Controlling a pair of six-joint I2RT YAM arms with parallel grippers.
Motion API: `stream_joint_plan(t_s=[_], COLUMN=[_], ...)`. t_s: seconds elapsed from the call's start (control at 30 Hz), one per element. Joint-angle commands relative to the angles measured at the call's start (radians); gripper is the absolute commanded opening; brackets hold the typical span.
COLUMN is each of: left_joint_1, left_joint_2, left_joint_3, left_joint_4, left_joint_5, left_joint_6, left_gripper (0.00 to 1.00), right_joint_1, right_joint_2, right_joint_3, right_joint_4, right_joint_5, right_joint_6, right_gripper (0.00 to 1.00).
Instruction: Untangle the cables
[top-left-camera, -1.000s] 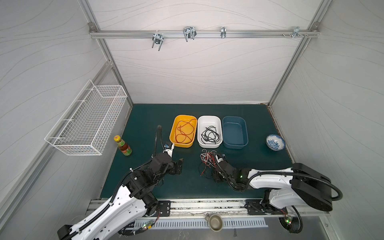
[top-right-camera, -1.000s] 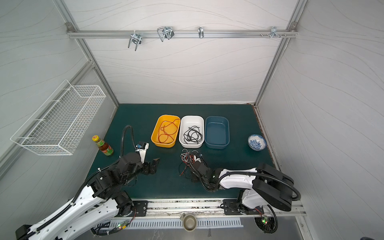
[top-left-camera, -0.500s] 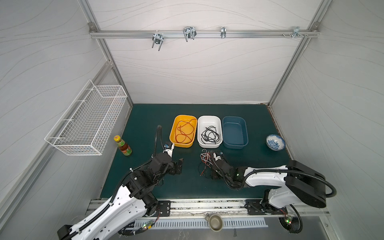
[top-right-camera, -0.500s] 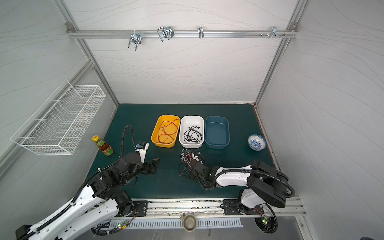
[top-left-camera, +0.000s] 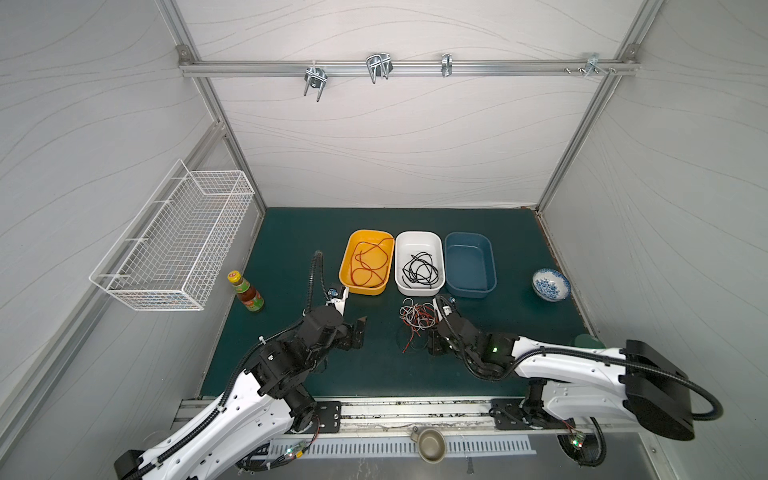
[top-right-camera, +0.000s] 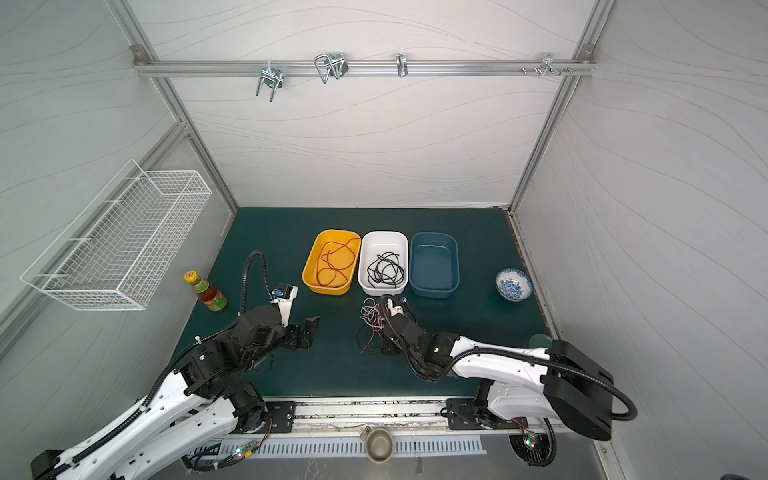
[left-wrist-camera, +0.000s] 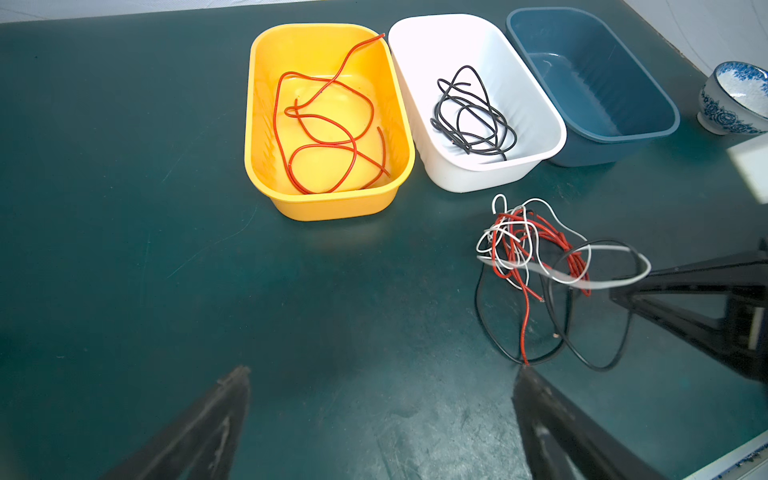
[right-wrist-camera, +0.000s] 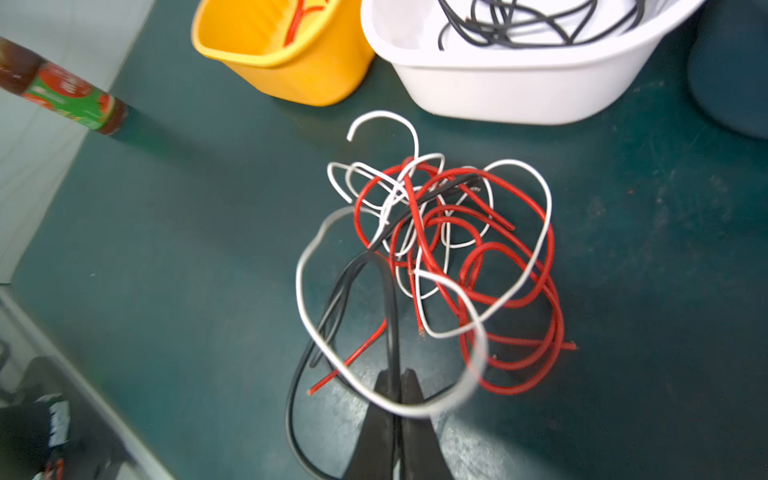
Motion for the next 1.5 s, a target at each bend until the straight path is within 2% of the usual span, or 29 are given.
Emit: stream_joint_plan(t_s=[0.0, 0.53, 0.83, 1.07, 1.23, 1.47], left_joint_1=[-0.003, -0.004, -0.005, -0.004, -0.004, -0.004], left_joint_2=[-0.006, 0.000, 0.011, 0.015, 0.013, -0.004], left_joint_3=[0.023, 0.023, 0.023, 0.023, 0.027, 0.027], left_joint_4=[0.020, 0.017, 0.020, 0.022, 0.029, 0.067], left_joint_5=[-0.002, 0.000, 0.010, 0.026, 0.071, 0.220], left_joint_6=[-0.002, -0.001, -0.001, 0.002, 0.003, 0.016], left_gripper=[1.00, 1.00, 1.00, 1.00, 1.00, 1.00], right_joint_1=[0.008, 0.009, 0.008, 0.000, -0.056, -0.108], right_joint_2=[-0.063, -0.231, -0.274, -0.251, -0.190, -0.132], right_joint_3=[0.042, 0.203, 0.287, 0.357, 0.420, 0.424], right_joint_4=[-0.087, -0.255, -0.313, -0.341, -0.433, -0.490], right_joint_5=[-0.005, -0.004, 0.024, 0.064, 0.003, -0.129], right_joint_6=[-0.035, -0.156, -0.220, -0.285, -0.276, -0.239], right_gripper=[0.00, 0.00, 0.00, 0.00, 0.00, 0.00])
